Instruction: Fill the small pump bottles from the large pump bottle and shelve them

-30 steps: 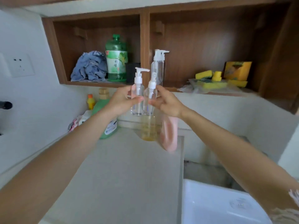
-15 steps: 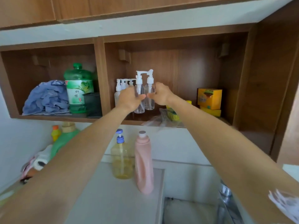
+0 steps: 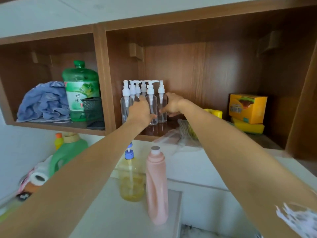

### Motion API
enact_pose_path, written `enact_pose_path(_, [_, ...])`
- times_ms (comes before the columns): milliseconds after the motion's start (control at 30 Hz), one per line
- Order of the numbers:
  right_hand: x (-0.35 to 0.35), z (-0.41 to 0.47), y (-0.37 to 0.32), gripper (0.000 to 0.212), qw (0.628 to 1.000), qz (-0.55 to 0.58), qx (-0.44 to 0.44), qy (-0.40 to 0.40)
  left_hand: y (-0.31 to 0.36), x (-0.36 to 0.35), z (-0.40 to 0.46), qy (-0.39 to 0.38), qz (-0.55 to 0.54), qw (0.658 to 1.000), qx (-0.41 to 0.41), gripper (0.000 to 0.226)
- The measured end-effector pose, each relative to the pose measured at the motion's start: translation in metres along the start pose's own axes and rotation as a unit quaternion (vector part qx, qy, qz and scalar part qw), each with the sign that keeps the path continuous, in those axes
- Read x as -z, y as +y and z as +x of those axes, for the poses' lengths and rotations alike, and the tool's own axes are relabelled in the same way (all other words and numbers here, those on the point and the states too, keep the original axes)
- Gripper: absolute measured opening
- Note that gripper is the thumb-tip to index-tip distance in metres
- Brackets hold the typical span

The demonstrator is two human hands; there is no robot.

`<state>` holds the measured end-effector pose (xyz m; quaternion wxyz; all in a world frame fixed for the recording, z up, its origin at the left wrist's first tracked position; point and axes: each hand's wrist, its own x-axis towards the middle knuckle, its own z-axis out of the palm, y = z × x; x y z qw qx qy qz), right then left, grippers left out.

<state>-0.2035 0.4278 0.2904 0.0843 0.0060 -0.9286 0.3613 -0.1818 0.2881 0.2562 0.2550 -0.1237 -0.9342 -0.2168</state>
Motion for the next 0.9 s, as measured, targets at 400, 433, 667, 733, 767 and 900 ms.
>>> enact_pose_path(400, [-0.022, 0.025, -0.025, 0.025, 0.996, 0.069, -0.048, -0.007, 0.002, -0.001, 0.008, -0.004, 0.070, 0.996, -0.055, 0.038])
enact_pose_path(433, [-0.022, 0.025, -0.025, 0.025, 0.994, 0.097, -0.050, -0.011, 0.002, -0.001, 0.008, -0.019, 0.057, 0.997, -0.045, 0.038])
enact_pose_path(667, [-0.019, 0.006, -0.025, 0.031, 0.968, 0.237, -0.087, -0.009, 0.001, 0.010, 0.007, -0.132, -0.010, 0.991, -0.016, 0.045])
enact_pose_path(733, [-0.019, 0.001, -0.027, 0.039, 0.970, 0.225, -0.084, -0.021, -0.002, 0.014, 0.005, -0.147, -0.032, 0.988, -0.017, 0.048])
enact_pose_path(767, [-0.019, -0.001, -0.027, 0.044, 0.972, 0.219, -0.080, -0.016, -0.004, 0.014, 0.005, -0.152, -0.048, 0.987, -0.020, 0.048])
enact_pose_path(900, [-0.013, -0.015, -0.030, 0.053, 0.970, 0.226, -0.081, 0.031, -0.010, 0.028, -0.012, -0.159, -0.120, 0.980, -0.031, 0.051])
